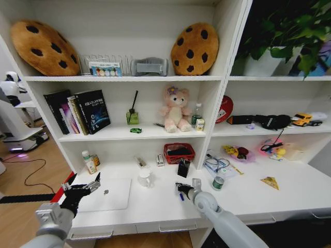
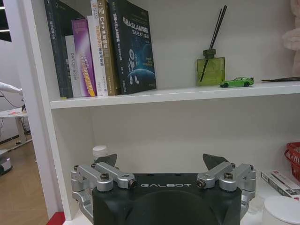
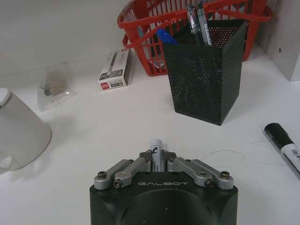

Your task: Organize the objects on the table.

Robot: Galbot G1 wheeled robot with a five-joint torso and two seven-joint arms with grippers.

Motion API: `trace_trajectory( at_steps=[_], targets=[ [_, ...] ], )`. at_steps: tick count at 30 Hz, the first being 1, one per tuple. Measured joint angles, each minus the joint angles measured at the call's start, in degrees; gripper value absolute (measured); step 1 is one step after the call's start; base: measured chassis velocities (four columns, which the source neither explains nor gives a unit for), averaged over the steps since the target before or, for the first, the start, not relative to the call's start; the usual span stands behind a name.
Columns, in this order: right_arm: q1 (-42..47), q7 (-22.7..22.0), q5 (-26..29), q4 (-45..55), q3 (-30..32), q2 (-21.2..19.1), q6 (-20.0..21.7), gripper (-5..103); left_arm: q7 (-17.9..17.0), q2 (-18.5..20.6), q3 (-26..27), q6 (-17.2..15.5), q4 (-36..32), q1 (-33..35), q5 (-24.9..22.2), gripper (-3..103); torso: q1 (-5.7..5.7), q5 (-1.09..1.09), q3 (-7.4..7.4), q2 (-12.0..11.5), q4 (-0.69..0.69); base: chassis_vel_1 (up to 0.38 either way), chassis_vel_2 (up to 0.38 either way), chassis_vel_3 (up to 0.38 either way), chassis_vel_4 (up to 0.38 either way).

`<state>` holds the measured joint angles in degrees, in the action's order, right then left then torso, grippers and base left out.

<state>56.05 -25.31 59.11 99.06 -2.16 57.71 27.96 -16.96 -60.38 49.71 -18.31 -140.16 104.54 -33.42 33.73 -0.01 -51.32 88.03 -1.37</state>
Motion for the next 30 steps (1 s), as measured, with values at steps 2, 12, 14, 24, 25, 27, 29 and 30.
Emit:
trace_trajectory(
  at_steps=[2,12,14,24,25,27,29,30],
  targets=[
    [-0.09,-0.13,0.09,-0.03,-0.06,0.04,0.00,10,0.00,0.00,0.00,0.00,0.00,0.00,0.00,100,0.00,0.00,0.00,0.00,0.00,0.000,0.000,0.000,0.000],
    [2.40,9.12,-13.53,4.20,3.20,-1.65,-6.20,10,0.00,0.00,0.00,0.00,0.01,0.00,0.00,100,0.00,0.00,0.00,0.00,0.00,0.000,0.000,0.000,0.000],
    [2.88,10.62,-14.73,5.42,3.99,-2.05,-8.20,10,0.00,0.00,0.00,0.00,0.00,0.00,0.00,100,0.00,0.01,0.00,0.00,0.00,0.000,0.000,0.000,0.000],
    [4.20,20.85,-32.28,4.55,10.04,-3.30,-30.74,10,-0.01,0.00,0.00,0.00,0.00,0.00,0.00,100,0.00,0.00,0.00,0.00,-0.01,0.000,0.000,0.000,0.000],
    [3.57,20.78,-33.53,2.97,10.11,-2.98,-33.40,10,-0.01,0.00,0.00,0.00,0.00,0.00,0.00,100,0.00,0.00,0.00,0.00,0.00,0.000,0.000,0.000,0.000],
    [1.78,19.75,-36.01,-1.36,9.94,-1.68,-39.10,10,-0.01,0.00,-0.01,0.00,0.00,0.00,0.00,100,0.01,0.02,-0.01,-0.01,0.00,0.000,0.000,0.000,0.000],
    [1.25,19.42,-36.31,-2.37,9.76,-1.28,-40.25,10,-0.01,0.00,0.00,0.00,0.00,0.00,0.00,100,0.01,0.02,-0.01,-0.01,0.00,0.000,0.000,0.000,0.000],
    [0.55,18.96,-36.49,-3.81,9.39,-0.64,-41.60,10,-0.01,0.00,0.00,0.00,0.00,0.00,0.00,100,0.00,-0.01,0.00,-0.01,0.00,0.000,0.000,0.000,0.000]
  ],
)
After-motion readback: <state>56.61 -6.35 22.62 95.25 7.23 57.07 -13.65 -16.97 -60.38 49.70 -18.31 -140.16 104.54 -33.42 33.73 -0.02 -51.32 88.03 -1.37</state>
